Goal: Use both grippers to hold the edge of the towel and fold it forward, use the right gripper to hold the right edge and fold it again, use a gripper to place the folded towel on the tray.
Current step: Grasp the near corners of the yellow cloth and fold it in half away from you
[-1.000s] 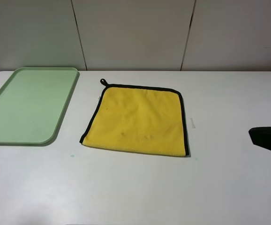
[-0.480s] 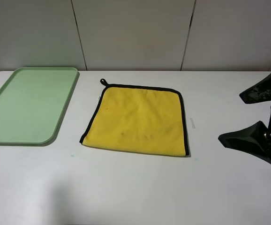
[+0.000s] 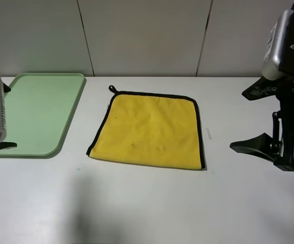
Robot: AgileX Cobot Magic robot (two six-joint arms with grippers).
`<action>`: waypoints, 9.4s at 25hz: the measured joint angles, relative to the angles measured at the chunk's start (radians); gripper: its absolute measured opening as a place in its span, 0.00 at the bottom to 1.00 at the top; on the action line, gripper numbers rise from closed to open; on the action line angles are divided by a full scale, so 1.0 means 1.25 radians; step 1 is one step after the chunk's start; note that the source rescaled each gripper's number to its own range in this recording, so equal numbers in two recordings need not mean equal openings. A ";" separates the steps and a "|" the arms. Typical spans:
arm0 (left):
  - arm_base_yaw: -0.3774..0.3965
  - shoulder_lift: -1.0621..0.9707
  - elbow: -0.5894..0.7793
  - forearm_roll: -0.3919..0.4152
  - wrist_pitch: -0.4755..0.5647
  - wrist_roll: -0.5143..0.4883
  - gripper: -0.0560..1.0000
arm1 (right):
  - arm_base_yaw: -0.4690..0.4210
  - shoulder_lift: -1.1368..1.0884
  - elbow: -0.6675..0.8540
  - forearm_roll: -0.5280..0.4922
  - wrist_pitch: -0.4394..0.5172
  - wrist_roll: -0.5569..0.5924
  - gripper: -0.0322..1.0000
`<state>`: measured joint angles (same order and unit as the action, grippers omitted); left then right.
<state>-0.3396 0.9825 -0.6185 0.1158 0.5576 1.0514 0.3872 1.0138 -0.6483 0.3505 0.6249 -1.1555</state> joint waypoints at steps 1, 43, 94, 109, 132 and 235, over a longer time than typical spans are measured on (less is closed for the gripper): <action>0.000 0.011 0.000 0.000 -0.011 0.008 0.97 | 0.000 0.018 0.000 0.000 -0.016 -0.008 1.00; -0.167 0.640 -0.002 0.057 -0.596 0.182 0.92 | 0.000 0.336 -0.001 0.003 -0.234 -0.064 1.00; -0.167 0.697 -0.009 0.056 -0.698 0.190 0.88 | 0.126 0.625 -0.002 0.003 -0.463 -0.132 1.00; -0.167 0.698 -0.009 0.056 -0.698 0.190 0.88 | 0.126 0.656 -0.004 -0.009 -0.491 -0.129 1.00; -0.167 0.711 -0.009 0.056 -0.672 0.190 0.52 | 0.128 0.661 -0.007 -0.004 -0.466 -0.121 0.81; -0.170 0.229 -0.002 0.028 -0.297 0.191 0.05 | 0.130 0.264 -0.001 -0.280 -0.095 0.212 0.03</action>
<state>-0.5525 1.2688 -0.6215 0.1505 0.1866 1.2900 0.5500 1.3433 -0.6493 0.0000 0.5068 -0.8909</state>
